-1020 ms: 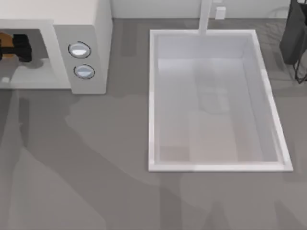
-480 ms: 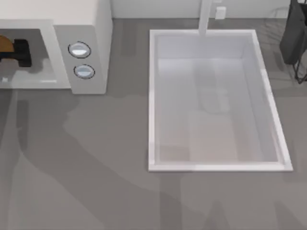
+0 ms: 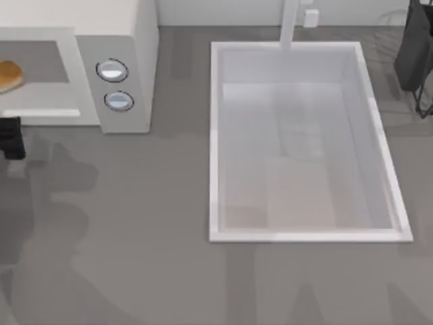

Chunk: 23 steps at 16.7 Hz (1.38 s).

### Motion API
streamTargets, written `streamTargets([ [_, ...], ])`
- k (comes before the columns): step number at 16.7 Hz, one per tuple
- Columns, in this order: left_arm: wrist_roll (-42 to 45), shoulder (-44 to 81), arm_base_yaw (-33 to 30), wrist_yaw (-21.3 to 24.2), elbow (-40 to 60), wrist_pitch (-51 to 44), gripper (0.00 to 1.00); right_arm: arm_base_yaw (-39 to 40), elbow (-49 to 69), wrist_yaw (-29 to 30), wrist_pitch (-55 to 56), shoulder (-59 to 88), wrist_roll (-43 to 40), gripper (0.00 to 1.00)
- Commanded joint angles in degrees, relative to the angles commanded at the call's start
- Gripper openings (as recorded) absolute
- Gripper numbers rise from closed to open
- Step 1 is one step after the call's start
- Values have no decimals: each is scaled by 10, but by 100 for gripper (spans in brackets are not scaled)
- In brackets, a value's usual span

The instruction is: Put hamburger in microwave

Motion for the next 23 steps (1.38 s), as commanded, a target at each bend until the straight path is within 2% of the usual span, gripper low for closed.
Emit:
streamTargets([
  [5, 14, -79, 28, 27, -136, 62, 100, 0, 0, 0, 0, 0, 0, 100],
  [12, 15, -90, 28, 29, -144, 59, 100, 0, 0, 0, 0, 0, 0, 100],
  [15, 15, -135, 28, 28, -125, 3, 100, 0, 0, 0, 0, 0, 0, 100],
  [20, 14, -245, 28, 25, -81, -176, 100, 0, 0, 0, 0, 0, 0, 100],
  [23, 13, -301, 28, 25, -58, -246, 100, 0, 0, 0, 0, 0, 0, 100],
])
